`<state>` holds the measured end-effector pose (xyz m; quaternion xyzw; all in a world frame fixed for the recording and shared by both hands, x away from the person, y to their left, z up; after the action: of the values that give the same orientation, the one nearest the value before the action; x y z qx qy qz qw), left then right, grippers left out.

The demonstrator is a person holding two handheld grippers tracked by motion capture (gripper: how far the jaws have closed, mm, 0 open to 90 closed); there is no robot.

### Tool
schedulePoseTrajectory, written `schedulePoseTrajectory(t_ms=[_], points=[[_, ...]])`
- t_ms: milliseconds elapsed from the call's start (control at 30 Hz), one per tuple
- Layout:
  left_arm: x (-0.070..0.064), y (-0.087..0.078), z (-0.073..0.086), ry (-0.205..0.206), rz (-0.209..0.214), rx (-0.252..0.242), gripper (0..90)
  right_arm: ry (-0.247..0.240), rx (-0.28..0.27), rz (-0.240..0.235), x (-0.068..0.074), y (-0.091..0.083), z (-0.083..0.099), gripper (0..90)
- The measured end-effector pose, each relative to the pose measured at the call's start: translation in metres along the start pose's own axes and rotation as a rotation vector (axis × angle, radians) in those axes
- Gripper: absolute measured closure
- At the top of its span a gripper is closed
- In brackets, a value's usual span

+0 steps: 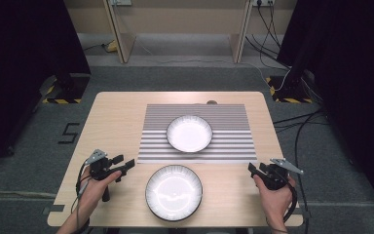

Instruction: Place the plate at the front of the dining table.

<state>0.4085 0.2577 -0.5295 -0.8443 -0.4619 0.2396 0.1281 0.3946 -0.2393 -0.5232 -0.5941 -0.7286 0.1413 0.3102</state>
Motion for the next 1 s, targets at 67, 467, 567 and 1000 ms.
schedulePoseTrajectory(t_ms=[67,467,567,1000], points=[[0.004,-0.003,0.002,0.001,-0.012,0.005,34.5,0.004,0.005,0.008,-0.003,-0.001,0.003,49.7],[0.016,-0.012,0.002,0.000,-0.035,0.004,34.5,0.018,0.009,0.040,-0.018,-0.007,0.010,49.7],[0.017,-0.014,0.001,0.000,-0.040,0.002,34.5,0.016,0.013,0.047,-0.021,-0.008,0.012,49.6],[0.026,-0.027,0.004,-0.007,-0.061,-0.005,34.5,0.020,0.004,0.069,-0.034,-0.014,0.014,49.6]])
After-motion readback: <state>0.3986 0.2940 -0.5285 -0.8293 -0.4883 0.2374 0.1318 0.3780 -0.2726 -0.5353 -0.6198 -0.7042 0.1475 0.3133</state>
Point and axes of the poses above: each handheld gripper's, and its own axes: y roughly forward along the jaws, z roughly out of its underside, x roughly to its left, the point moved 6 cm from there along y, roughly forward along the jaws, and after that the axes turned 2 degrees about y, right-handed, at the moved point
